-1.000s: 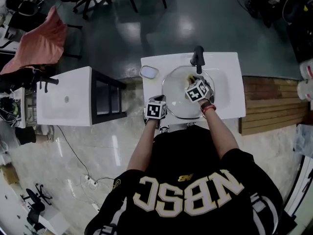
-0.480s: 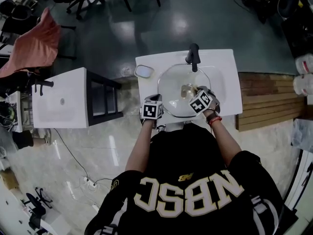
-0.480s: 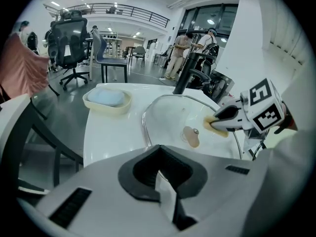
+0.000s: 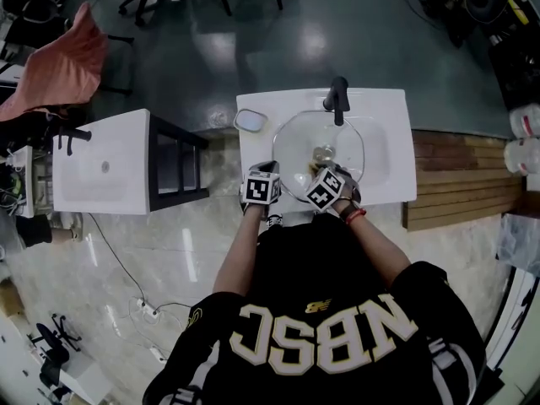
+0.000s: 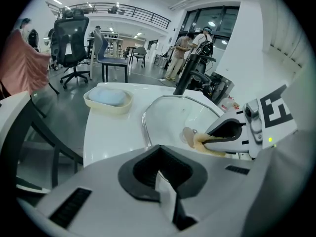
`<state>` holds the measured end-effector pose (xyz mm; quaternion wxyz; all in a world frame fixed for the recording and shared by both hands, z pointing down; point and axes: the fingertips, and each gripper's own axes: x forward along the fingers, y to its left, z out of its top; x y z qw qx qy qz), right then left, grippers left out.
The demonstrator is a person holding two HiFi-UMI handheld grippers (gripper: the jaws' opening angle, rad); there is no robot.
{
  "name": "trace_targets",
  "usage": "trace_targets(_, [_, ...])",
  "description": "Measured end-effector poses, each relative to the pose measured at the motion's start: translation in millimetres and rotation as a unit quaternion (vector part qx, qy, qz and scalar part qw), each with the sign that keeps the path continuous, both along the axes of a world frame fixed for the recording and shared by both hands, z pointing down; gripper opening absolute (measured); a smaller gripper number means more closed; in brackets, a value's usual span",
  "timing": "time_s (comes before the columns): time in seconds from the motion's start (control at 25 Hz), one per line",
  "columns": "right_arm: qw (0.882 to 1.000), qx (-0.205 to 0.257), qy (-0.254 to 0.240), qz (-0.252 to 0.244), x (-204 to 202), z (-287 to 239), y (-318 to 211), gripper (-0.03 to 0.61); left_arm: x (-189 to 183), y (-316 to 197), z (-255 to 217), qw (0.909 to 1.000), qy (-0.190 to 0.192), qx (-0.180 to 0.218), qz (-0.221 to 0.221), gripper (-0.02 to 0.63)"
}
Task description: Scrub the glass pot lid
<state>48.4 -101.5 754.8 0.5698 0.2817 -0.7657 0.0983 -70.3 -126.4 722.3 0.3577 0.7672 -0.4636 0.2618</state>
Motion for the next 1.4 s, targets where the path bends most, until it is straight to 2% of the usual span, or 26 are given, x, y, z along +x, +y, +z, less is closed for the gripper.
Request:
trace_targets(0.16, [0.999, -0.019, -0.038, -0.011, -26.7, 3.4, -14.1, 0.052, -2.3, 0.7, 1.5, 1.0, -0.006, -0.002, 0.002, 0.014])
trace_targets(0.28, [0.998, -0.008, -0.053, -0.013, -40.3, 0.5, -33.4, 0.054, -2.5, 0.5, -0.2, 1.0, -0.004, -0.001, -0.001, 0.015])
trace_targets(0.6, [0.998, 0.043, -0.032, -0.013, -43.4, 0.1, -76.2, 0.055, -4.7, 0.5, 1.1, 0.9999, 0.004, -0.003, -0.01, 0.015])
trace_targets(0.72, [0.998, 0.062, -0.003, -0.02, -29.7, -0.6, -90.5, 0.055, -3.6, 0.3, 1.8, 1.0, 0.001, -0.003, -0.007, 0.014])
trace_targets(0.96, [0.997, 0.071, 0.031, 0.008, 18.6, -7.8, -102.8, 0.054, -1.5, 0.9, -0.7, 1.0, -0.002, -0.005, -0.003, 0.014])
trace_targets(1.16, [0.995, 0.077, 0.049, 0.031, 51.0, -12.2, -92.3, 0.054, 1.6, -1.6, -2.6, 1.0, -0.005, -0.004, -0.003, 0.015])
trace_targets(1.4, [0.994, 0.079, 0.065, 0.034, 57.6, -10.1, -59.6, 0.052, 0.2, 2.2, -0.6, 1.0, -0.007, 0.002, -0.002, 0.014])
